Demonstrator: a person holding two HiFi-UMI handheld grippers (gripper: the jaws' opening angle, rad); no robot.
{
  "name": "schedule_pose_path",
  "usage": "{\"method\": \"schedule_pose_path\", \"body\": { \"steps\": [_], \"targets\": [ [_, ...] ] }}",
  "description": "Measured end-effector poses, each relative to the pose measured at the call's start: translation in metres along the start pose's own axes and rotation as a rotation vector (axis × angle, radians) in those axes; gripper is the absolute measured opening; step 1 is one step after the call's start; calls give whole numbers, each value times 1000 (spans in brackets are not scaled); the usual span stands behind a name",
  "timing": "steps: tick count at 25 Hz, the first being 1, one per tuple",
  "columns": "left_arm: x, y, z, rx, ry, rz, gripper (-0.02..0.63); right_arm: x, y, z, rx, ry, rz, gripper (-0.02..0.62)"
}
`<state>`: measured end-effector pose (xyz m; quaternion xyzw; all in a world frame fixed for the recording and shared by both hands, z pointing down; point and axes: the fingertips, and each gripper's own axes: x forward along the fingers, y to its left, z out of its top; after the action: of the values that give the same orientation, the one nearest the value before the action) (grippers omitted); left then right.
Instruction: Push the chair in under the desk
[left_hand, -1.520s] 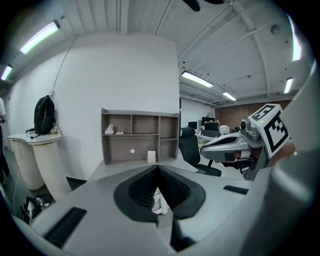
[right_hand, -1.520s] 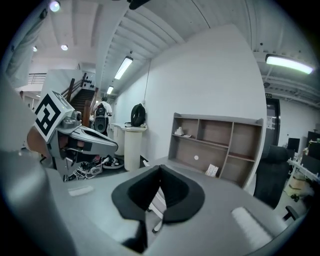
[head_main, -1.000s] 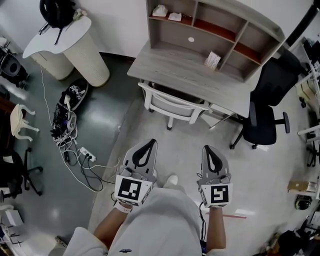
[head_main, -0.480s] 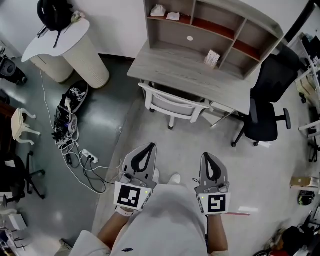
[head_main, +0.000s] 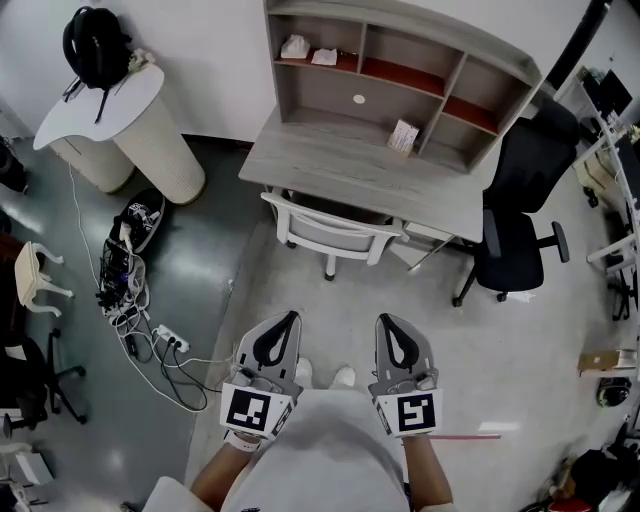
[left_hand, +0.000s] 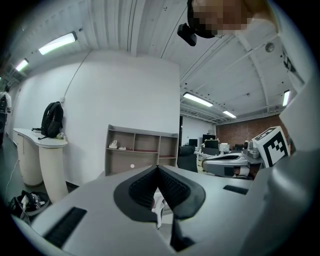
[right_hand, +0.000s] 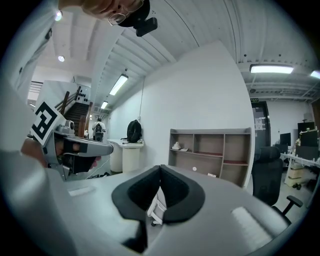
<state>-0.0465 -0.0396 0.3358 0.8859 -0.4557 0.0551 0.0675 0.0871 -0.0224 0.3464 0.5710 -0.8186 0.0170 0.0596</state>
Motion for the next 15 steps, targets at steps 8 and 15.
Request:
{"method": "schedule_pose_path", "body": {
  "steps": [8, 15],
  "targets": [
    [5, -10, -11, 13, 25, -23, 6, -9, -9, -9, 16, 34, -27, 11],
    [7, -15, -8, 19, 25, -29, 6, -12, -12, -15, 20, 54, -20, 9]
  ]
}}
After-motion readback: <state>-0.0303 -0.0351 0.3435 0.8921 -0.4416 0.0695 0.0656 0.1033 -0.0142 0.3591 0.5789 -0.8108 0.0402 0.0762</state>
